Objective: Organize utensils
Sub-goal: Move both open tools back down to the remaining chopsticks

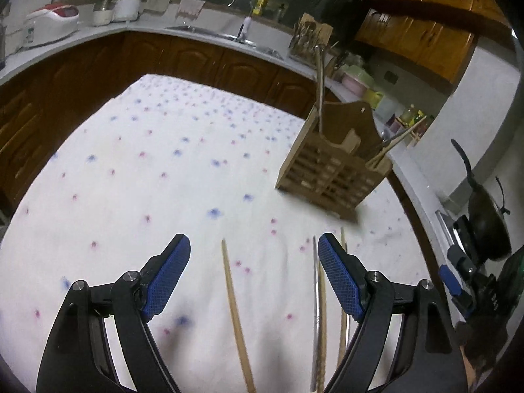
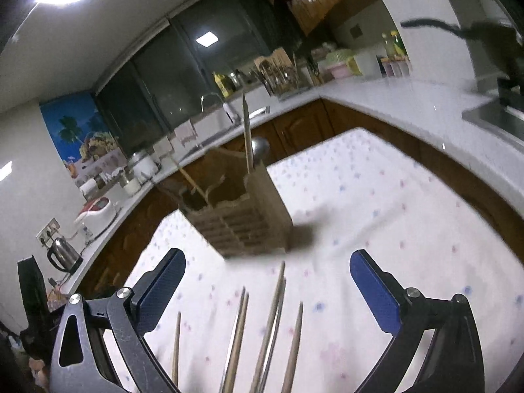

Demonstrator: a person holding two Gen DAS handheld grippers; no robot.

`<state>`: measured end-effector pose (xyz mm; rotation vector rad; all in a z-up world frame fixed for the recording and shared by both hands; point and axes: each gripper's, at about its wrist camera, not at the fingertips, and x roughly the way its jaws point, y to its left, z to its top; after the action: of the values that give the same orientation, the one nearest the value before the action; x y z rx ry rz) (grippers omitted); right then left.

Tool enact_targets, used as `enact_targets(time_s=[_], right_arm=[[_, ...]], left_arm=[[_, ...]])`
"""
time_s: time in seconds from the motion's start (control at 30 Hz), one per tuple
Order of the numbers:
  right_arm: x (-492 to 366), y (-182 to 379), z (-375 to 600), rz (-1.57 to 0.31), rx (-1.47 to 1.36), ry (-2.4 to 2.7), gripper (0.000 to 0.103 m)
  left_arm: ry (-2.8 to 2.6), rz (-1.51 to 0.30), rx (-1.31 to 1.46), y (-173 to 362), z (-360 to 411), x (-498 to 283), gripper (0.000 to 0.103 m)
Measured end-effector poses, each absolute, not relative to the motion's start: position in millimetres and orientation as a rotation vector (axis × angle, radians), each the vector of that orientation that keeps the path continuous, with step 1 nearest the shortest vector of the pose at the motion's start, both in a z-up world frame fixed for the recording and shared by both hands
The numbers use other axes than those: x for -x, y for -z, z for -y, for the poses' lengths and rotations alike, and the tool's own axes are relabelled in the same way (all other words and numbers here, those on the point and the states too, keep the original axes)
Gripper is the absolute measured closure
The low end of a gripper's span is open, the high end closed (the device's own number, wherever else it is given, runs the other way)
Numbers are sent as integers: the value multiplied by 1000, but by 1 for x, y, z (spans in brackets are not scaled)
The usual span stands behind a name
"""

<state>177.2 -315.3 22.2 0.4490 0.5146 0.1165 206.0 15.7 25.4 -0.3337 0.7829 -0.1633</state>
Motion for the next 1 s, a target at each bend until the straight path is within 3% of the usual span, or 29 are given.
enact_targets(time_s=[0.4, 0.87, 0.93, 1.0], right_arm=[[-165, 10, 298, -593, -395, -116, 2], [-181, 9, 283, -616, -323, -150, 3], [-186, 11, 281, -625, -310, -152, 6], [-190, 14, 280, -638, -306, -155, 10]], left_arm=[[129, -849, 327, -1, -22, -195, 21], [92, -922, 248, 13, -10, -208, 21], [86, -930, 244, 17, -9, -211, 22], [92, -944, 238, 20, -8, -214, 31]])
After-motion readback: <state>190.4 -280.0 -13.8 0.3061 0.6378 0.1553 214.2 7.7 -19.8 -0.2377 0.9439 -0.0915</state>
